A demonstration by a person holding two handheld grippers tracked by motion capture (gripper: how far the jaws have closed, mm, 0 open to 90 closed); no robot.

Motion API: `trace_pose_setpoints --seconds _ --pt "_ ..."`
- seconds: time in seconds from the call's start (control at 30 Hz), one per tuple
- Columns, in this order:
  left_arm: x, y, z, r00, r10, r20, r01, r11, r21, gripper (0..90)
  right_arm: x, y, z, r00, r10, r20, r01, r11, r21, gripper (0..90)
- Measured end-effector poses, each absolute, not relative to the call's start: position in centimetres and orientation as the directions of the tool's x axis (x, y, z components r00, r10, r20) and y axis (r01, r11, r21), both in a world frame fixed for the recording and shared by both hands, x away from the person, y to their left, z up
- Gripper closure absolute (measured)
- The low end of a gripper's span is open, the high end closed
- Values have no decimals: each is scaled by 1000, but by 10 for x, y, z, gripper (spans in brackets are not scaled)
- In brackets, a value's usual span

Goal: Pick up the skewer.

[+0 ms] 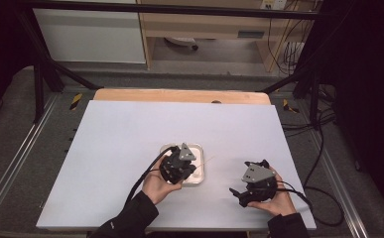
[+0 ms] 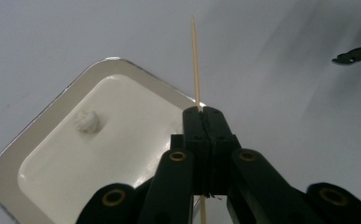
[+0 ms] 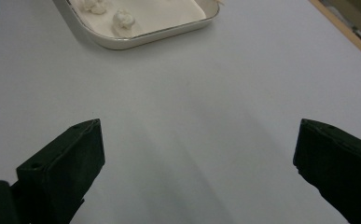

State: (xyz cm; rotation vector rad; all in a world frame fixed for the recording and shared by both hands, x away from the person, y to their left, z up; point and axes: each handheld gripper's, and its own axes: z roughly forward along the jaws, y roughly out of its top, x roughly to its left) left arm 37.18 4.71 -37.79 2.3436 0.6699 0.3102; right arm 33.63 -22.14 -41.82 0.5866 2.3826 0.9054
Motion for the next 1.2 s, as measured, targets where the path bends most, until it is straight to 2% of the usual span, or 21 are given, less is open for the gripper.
trace_pose_setpoints --seconds 0.27,0.63,0.87,1.2 --pt "371 25 -377 863 502 60 358 -691 628 891 331 -213 -409 -765 478 -432 94 746 660 69" --pt "365 1 -370 890 449 79 312 -725 613 891 328 -201 -411 -763 318 -563 -69 826 560 196" --pt "363 -7 -367 900 429 77 300 -738 604 891 329 -198 -412 -730 216 -648 -168 863 477 265" --pt "361 -17 -365 910 407 79 291 -763 577 891 326 -194 -414 -681 50 -731 -304 888 345 462"
